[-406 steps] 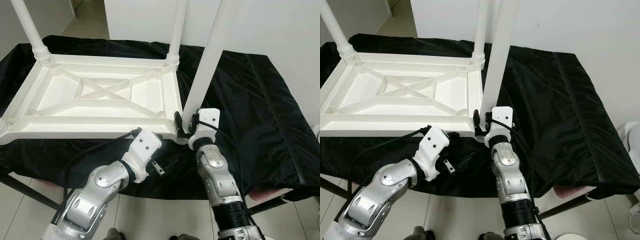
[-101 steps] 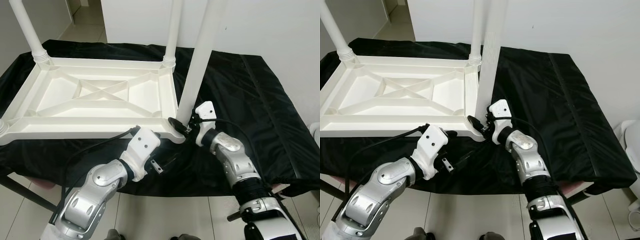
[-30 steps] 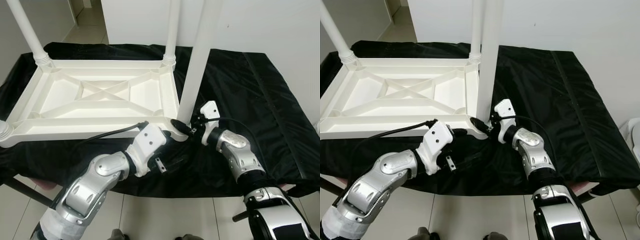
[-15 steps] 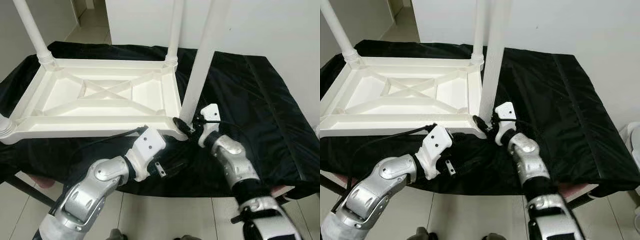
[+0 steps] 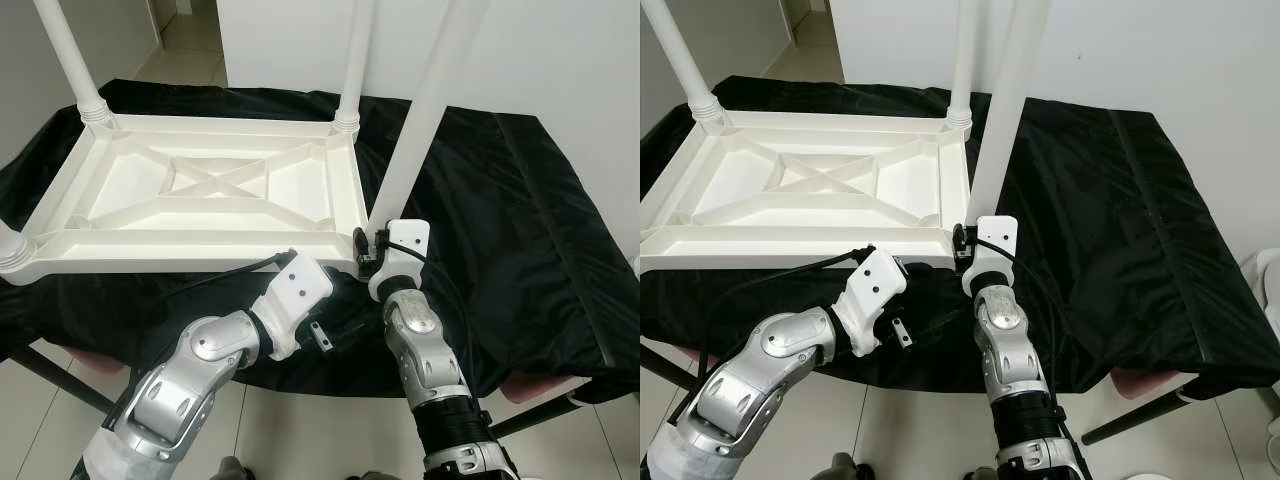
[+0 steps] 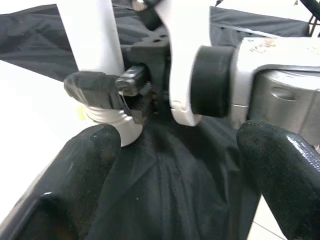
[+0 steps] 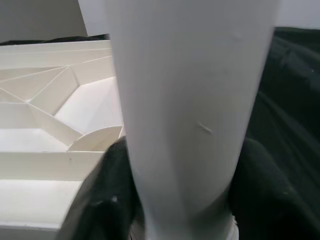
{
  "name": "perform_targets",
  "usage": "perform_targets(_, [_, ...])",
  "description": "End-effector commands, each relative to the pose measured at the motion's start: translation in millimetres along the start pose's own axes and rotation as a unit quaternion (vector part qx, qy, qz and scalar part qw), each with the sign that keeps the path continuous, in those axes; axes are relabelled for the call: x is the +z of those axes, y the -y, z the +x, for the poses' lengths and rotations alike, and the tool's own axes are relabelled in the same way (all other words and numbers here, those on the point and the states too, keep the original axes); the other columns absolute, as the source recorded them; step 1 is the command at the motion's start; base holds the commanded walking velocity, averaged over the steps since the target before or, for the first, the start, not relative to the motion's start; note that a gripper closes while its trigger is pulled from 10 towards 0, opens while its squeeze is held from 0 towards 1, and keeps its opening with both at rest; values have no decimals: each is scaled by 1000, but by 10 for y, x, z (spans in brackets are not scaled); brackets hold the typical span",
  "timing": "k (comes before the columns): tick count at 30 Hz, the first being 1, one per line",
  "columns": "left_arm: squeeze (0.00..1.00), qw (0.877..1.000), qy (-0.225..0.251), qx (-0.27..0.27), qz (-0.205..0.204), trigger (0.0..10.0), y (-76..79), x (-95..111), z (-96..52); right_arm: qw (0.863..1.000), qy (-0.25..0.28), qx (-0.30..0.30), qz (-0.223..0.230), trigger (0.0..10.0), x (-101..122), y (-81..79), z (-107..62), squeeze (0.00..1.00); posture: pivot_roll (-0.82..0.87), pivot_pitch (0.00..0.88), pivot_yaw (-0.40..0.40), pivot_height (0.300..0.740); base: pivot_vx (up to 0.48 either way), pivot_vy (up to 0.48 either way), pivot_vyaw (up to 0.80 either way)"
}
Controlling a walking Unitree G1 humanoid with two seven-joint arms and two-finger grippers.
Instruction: Building children table
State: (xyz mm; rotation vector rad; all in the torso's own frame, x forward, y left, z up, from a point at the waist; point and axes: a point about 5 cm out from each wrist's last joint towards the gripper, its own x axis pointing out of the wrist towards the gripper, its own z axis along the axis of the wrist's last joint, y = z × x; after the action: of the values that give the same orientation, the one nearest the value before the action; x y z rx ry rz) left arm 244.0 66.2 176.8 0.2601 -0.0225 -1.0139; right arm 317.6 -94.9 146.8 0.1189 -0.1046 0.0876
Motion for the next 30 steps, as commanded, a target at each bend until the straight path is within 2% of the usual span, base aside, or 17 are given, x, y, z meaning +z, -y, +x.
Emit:
perform_targets(1, [0,999,-7,53,5,10000,-71,-45,-13,999,20,20,37,10000,81,87,-40,1000,-108,85,-20,740,0,0,0])
perform_targets(7, [0,998,-8,61,13,10000,-96,-42,-27,998,38,50,17,10000,167,221,-22,1000,-106,83,-20,740,0,0,0])
perform_targets(10, [0,998,-10,61,13,10000,-101,-51,-40,995,32,96,-1,10000,181,305,12,1000,-102,79,-24,740,0,0,0])
perform_targets(11, [0,998,-10,60,13,10000,-102,-53,-45,991,26,128,-9,10000,182,331,26,0,-102,78,-24,740,0,0,0])
perform_targets(12, [0,998,-10,60,13,10000,-102,-53,-45,991,26,128,-9,10000,182,331,26,0,-102,78,-24,740,0,0,0])
perform_targets(13, [0,998,-11,60,13,10000,-102,-52,-49,984,15,176,-27,10000,168,353,41,0,-102,77,-23,740,0,0,0])
perform_targets(15, [0,998,-11,60,13,10000,-102,-52,-49,984,15,176,-27,10000,168,353,41,0,-102,77,-23,740,0,0,0])
perform_targets(17, [0,998,-10,57,12,10000,-96,-48,-53,960,-6,270,-70,10000,130,370,86,0,-103,85,-18,740,0,0,0])
perform_targets(18, [0,998,-10,57,12,10000,-96,-48,-53,960,-6,270,-70,10000,130,370,86,0,-103,85,-18,740,0,0,0])
perform_targets(20, [0,998,-11,55,13,10000,-91,-49,-50,950,-17,300,-91,10000,114,384,133,0,-101,79,-14,740,0,0,0])
perform_targets(21, [0,998,-9,53,14,10000,-90,-32,-41,939,-31,324,-115,10000,102,405,225,0,-98,82,-16,740,0,0,0])
perform_targets(24, [0,998,-8,53,15,10000,-97,-26,-40,934,-35,333,-124,10000,104,407,267,0,-93,86,-15,740,0,0,0])
perform_targets(25, [0,998,-9,53,16,10000,-97,-28,-40,931,-38,342,-125,8941,100,406,278,0,-93,86,-15,740,0,0,0])
perform_targets(27, [0,998,-9,53,16,10000,-97,-29,-41,929,-39,347,-126,8941,98,406,285,0,-93,86,-15,740,0,0,0])
perform_targets(28, [0,998,-9,53,16,10000,-103,-24,-41,927,-43,351,-128,3529,95,416,306,0,-85,89,-12,740,0,0,0])
perform_targets(29, [0,998,-9,53,16,10000,-103,-24,-41,927,-43,351,-128,3529,95,416,306,0,-85,89,-12,740,0,0,0])
perform_targets(30, [0,998,-9,54,17,10000,-109,-19,-43,924,-48,357,-128,0,91,431,325,0,-82,93,-12,740,0,0,0])
